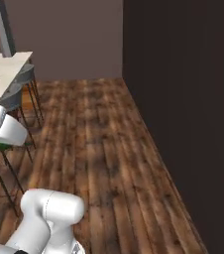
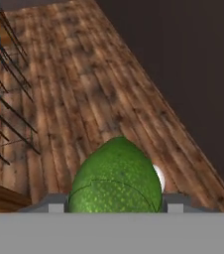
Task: Gather the eggplant and avocado from the fridge and place them on a tray on the dining counter. Then gather the steaks from the fridge and place them on the other tray.
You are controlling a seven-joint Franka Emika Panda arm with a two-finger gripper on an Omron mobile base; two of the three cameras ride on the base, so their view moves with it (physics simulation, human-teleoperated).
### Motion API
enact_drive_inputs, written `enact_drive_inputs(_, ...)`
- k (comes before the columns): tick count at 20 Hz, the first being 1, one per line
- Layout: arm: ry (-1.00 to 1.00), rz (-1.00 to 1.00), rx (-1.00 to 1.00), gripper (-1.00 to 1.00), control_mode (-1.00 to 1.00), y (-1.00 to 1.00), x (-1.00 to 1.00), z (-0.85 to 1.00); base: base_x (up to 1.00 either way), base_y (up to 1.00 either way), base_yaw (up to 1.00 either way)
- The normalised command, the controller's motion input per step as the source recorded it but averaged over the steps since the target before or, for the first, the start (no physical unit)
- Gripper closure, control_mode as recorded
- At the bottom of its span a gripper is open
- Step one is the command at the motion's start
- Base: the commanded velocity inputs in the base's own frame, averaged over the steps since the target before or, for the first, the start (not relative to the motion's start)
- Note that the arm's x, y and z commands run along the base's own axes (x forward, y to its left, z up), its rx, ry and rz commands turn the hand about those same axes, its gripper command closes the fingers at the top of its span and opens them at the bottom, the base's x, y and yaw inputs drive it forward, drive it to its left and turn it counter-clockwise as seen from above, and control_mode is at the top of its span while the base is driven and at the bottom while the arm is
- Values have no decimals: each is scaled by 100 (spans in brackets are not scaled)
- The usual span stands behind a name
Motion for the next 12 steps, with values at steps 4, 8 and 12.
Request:
enact_drive_inputs(4, 0, 0, 0, 100, 100, 0, 0, 0, 100, -15, 75)
enact_drive_inputs(8, 0, 0, 0, 100, 100, 0, 0, 0, 100, -22, 70)
enact_drive_inputs(12, 0, 0, 0, 100, 100, 0, 0, 0, 97, -56, 54)
